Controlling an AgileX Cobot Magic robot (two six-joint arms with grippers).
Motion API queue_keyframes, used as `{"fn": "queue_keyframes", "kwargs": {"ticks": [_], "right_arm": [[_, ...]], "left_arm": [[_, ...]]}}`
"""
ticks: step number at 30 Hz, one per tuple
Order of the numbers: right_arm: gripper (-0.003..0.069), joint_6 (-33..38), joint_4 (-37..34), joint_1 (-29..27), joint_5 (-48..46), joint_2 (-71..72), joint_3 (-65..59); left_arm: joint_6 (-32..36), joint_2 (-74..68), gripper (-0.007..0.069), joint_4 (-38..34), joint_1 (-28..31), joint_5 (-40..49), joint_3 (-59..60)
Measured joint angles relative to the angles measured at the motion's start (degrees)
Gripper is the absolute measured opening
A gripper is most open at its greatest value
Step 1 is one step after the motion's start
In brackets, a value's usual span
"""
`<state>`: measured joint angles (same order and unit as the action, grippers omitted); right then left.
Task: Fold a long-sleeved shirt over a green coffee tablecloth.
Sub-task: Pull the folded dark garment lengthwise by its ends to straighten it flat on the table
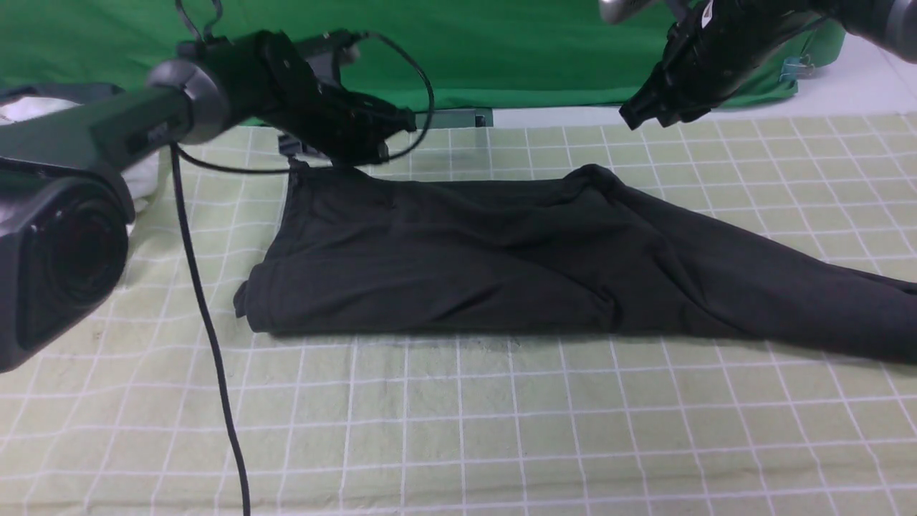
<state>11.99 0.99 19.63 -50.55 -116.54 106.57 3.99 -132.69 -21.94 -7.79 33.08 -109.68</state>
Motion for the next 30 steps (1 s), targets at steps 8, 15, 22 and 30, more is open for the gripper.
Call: {"fn": "queue_keyframes", "kwargs": {"ticks": [8,15,22,30], "right_arm": [[0.0002,-0.56,1.13,-7.81,-13.88,2.01,0.00],[0.0002,-4.62,0.23,-18.57,-18.32,8.19,-9.24],[0.0082,-7.07,-0.50,-24.99,-16.12,11.87,-24.56],[0.0368,-7.07,-0.99,-25.51,-10.50,11.87,-31.85]], "left_arm": [[-0.37,7.88,0.0011,1.85,2.13,23.09,-9.23],[0.25,11.37,0.0011,7.72,2.37,36.31,-9.55],[0.52,11.32,0.0011,5.99,2.38,36.62,-9.05],[0.69,11.32,0.0011,5.43,2.38,36.04,-9.01]]}}
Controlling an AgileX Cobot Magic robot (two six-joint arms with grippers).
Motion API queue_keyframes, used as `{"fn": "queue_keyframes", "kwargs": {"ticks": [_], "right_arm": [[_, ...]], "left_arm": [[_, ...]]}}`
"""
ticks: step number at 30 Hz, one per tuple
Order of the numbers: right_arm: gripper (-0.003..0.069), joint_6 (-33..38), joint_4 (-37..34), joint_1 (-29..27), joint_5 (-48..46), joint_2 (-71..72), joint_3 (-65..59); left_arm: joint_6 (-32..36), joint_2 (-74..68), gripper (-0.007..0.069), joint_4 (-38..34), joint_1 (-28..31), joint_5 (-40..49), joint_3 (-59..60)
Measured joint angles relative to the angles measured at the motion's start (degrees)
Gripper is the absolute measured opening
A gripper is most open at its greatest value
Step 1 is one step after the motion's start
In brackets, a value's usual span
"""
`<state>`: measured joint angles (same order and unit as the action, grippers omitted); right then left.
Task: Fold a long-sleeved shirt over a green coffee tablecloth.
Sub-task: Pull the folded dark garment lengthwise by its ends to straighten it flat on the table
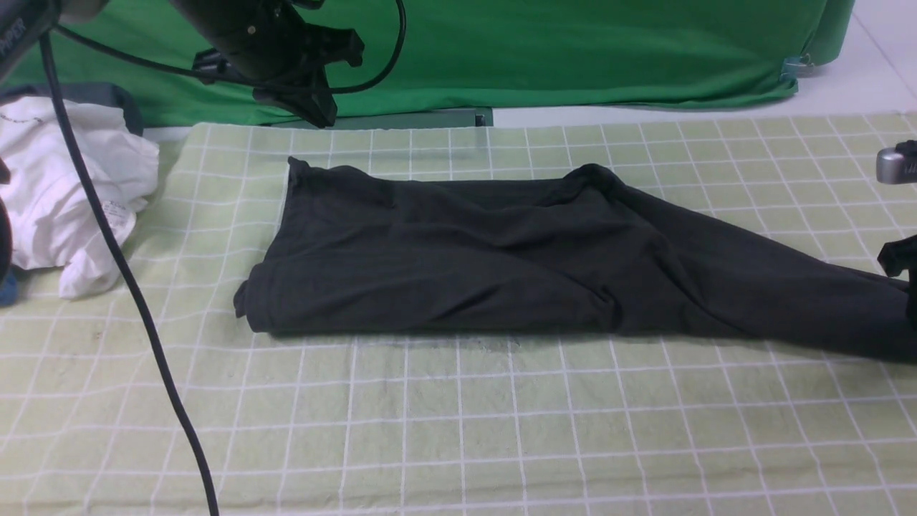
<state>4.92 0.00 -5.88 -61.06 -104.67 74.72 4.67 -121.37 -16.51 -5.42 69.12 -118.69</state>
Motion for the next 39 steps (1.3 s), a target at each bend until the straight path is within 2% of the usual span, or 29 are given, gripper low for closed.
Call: {"fn": "queue_keyframes", "kwargs": {"ticks": [8,20,26,29,30,32,35,36,39], "right_arm": [[0.0331,0.00,0.61,0.00,1.96,-2.15,-0.03],[0.0331,-0.34,2.66,-0.01,2.01,-7.01,0.32],[0.0422,-0.08,2.99,-1.26,0.34,-7.01,2.40],[0.0425,0.25,1.41,-2.02,-0.26,-7.72,2.41],[0.0406,0.82,0.82,-2.20,-0.46,-8.21,2.41],[0.0323,2.45,0.00,-2.22,-0.45,-8.96,2.41],[0.0106,4.90,-0.73,-2.27,-1.04,-9.30,2.83],[0.0070,5.05,-0.73,-2.34,-1.54,-9.30,3.24],[0.0042,5.87,0.00,-3.41,-5.62,-9.30,6.96]], "left_arm": [[0.17,0.00,0.0011,-2.20,0.00,-0.93,0.00],[0.17,0.00,0.0011,-2.82,0.04,0.77,0.00],[0.17,0.00,0.0011,-3.01,0.04,0.77,0.00],[0.18,0.00,0.0011,-3.01,0.11,0.78,0.00],[0.25,0.00,0.0011,-3.01,0.11,0.78,0.00],[0.29,0.00,0.0011,-3.01,0.11,0.78,0.00],[0.58,0.00,0.0011,-3.01,0.11,0.83,0.00],[0.63,0.00,0.0011,-3.01,0.11,0.83,0.00],[0.63,0.00,0.0012,-3.01,0.11,0.83,0.00]]}}
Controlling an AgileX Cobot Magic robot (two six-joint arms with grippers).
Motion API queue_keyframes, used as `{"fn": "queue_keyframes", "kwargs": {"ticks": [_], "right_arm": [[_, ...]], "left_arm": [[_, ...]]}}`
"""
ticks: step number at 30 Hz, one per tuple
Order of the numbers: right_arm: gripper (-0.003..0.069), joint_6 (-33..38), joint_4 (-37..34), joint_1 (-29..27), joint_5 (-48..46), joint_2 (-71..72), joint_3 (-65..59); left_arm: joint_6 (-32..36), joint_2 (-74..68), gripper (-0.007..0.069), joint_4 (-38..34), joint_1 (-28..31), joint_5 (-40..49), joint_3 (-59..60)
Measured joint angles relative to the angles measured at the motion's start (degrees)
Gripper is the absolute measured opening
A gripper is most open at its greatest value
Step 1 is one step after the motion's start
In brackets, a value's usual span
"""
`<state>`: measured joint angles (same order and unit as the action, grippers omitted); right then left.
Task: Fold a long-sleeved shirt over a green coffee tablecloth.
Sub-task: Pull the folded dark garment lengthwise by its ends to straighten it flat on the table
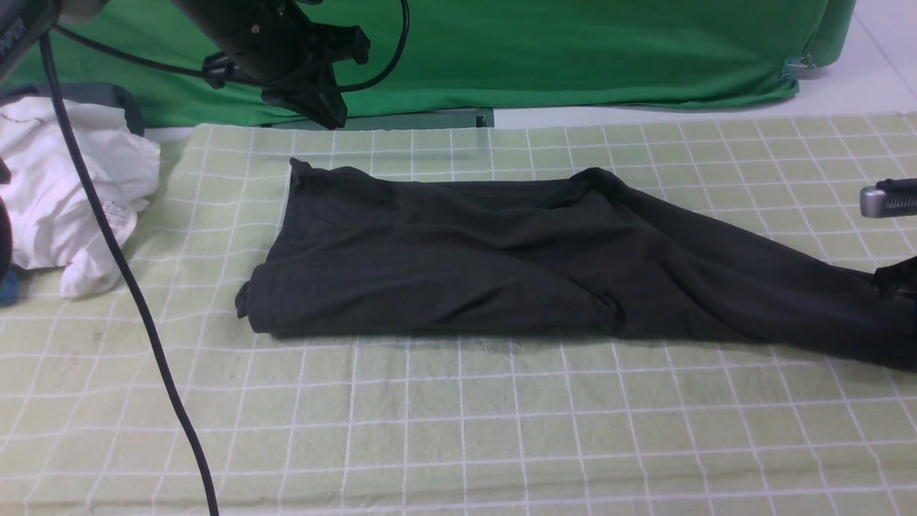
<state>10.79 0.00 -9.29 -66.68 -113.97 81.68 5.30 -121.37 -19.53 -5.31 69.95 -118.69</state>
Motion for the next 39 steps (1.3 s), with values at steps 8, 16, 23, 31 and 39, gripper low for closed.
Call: {"fn": "queue_keyframes", "kwargs": {"ticks": [8,16,23,31,39], "right_arm": [[0.0042,0.22,1.42,-4.86,-1.74,1.41,7.27],[0.0195,0.26,2.68,-7.32,0.91,-1.67,5.86],[0.0540,-4.91,7.02,-7.38,-1.97,-2.87,10.36],[0.0362,-4.41,0.67,-7.14,-2.46,1.46,18.10],[0.0023,0.30,-4.90,-4.11,-3.06,1.14,14.48]], "left_arm": [[0.76,0.00,0.0012,0.00,0.00,0.11,0.00],[1.05,0.00,0.0012,0.00,0.00,0.17,0.00],[1.05,0.00,0.0012,0.00,0.00,0.17,0.00],[1.05,0.00,0.0012,0.00,0.00,0.17,0.00],[1.05,-0.67,0.0012,0.05,0.00,0.17,0.00]]}}
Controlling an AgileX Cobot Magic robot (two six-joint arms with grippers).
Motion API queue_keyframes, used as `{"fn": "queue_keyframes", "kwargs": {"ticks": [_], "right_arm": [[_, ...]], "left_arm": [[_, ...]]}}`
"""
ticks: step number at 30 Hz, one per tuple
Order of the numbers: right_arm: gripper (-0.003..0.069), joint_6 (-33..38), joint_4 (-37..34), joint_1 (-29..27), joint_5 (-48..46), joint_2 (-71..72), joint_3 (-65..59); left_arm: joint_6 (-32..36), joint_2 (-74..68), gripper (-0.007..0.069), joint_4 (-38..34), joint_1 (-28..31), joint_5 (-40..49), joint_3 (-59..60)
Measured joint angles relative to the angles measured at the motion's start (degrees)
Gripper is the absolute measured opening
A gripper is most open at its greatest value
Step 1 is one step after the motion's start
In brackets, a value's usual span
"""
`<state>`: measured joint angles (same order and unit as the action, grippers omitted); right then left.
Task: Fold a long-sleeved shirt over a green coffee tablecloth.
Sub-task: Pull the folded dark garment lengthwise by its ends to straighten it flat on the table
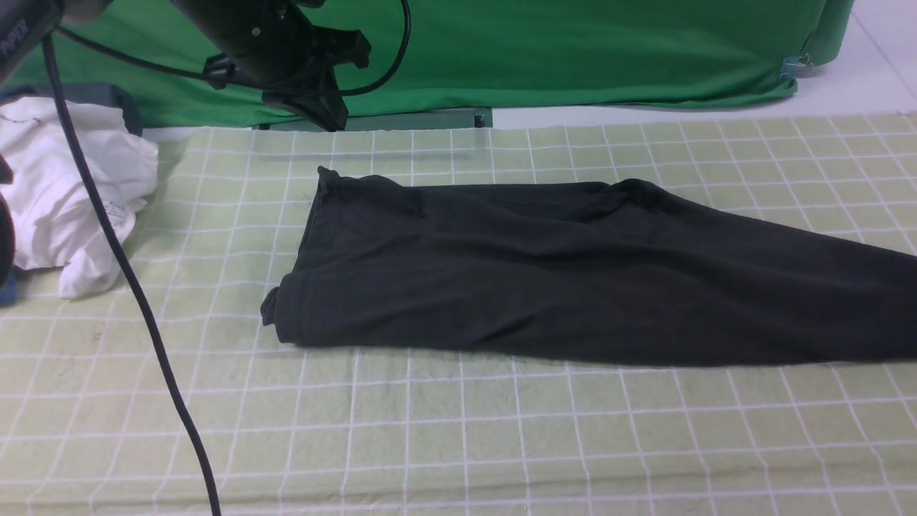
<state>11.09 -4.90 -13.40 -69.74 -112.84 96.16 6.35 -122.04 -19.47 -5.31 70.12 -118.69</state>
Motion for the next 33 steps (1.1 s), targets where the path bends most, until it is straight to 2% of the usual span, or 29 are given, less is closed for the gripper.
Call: {"fn": "queue_keyframes", "kwargs": {"ticks": [3,5,9,15,18,25,27,29,33], "right_arm": [[0.0037,2.14,-5.76,0.59,0.07,-0.71,-0.24],[0.0059,6.97,-15.44,2.47,1.07,-1.96,-0.24],[0.0064,10.59,-21.34,8.95,6.05,-4.46,-0.24],[0.0002,11.69,-22.86,19.16,16.50,-11.51,0.27],[0.0000,11.25,-22.80,21.41,22.76,-14.74,1.67],[0.0000,8.18,-22.81,21.80,40.93,-16.29,2.64],[0.0001,6.69,-22.76,21.27,43.44,-16.18,2.91],[0.0002,6.15,-22.76,20.68,43.67,-15.86,3.27],[0.0003,6.16,-22.67,17.93,37.68,-12.64,4.59]], "left_arm": [[0.00,-0.38,0.0012,0.00,0.00,0.00,0.00],[0.00,-0.39,0.0012,0.00,0.01,0.00,0.00],[0.00,-0.39,0.0012,-0.06,0.01,-0.06,0.00],[0.00,-0.39,0.0012,-0.60,0.01,-0.06,0.00],[-0.84,-0.39,0.0012,-0.88,0.01,-0.06,0.00],[-1.47,-0.39,0.0013,-1.40,0.01,-0.06,0.00],[-1.47,-0.39,0.0013,-1.40,0.01,-0.06,0.00],[-1.47,-0.39,0.0013,-1.40,0.01,-0.06,0.00],[-1.47,-0.39,0.0013,-1.46,0.01,-0.06,0.00]]}}
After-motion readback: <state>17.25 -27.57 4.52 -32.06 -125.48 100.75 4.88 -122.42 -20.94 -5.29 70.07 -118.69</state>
